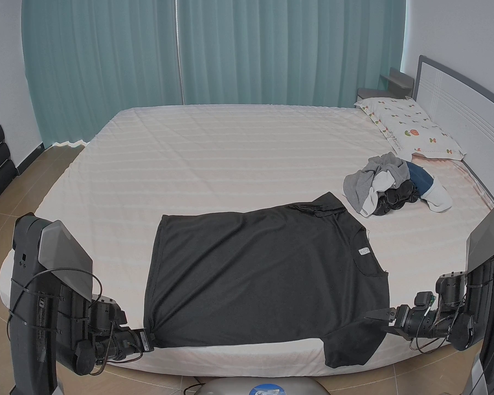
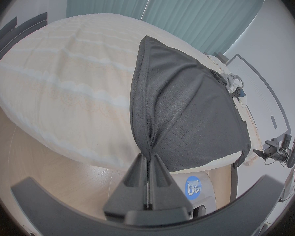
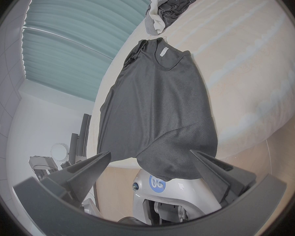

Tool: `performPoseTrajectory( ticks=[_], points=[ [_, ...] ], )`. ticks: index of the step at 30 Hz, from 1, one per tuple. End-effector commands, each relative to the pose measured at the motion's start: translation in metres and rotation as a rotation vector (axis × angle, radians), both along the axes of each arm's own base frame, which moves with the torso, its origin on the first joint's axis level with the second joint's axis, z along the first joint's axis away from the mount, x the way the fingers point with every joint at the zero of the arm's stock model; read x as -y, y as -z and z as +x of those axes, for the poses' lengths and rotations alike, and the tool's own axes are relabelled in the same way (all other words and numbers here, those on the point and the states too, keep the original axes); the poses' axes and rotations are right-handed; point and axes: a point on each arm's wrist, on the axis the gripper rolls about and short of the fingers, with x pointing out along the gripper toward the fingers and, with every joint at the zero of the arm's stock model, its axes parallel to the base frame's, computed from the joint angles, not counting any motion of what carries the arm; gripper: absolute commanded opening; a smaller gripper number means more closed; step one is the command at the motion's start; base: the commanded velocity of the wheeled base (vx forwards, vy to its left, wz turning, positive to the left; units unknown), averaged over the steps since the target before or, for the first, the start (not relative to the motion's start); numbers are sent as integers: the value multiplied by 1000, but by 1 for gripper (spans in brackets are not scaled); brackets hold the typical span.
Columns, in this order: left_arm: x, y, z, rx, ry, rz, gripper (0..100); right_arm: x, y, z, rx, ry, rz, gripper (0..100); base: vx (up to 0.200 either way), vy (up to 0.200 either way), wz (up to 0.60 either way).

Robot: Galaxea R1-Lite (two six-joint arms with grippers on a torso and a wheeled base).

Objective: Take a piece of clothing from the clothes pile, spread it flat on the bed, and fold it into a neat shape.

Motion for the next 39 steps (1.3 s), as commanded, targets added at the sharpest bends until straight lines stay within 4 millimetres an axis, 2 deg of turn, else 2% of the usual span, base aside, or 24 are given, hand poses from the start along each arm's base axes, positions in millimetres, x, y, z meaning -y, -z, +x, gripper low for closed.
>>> performPoseTrajectory(
  ticks=[1,7,15,26,37,38,39],
  points=[
    [-1,-1,-1,3,-4,-1,0,0,-1,0,11,0,-1,100,0,0,0],
    [-6,-3,-2,-3,-31,-12,0,8,-7,3,50,52,-34,100,0,0,0],
    [-5,-6,1,5,-64,-54,0,19,-4,6,57,99,-63,100,0,0,0],
    [-5,-6,2,6,-68,-61,0,24,13,16,49,109,-106,100,0,0,0],
    [-5,-6,3,10,-67,-60,0,12,24,33,84,103,-161,100,0,0,0],
    [-5,-6,3,9,-68,-61,0,11,25,34,82,105,-165,0,0,0,0],
    [-5,-6,3,9,-68,-61,0,9,28,37,87,108,-178,0,0,0,0]
  ],
)
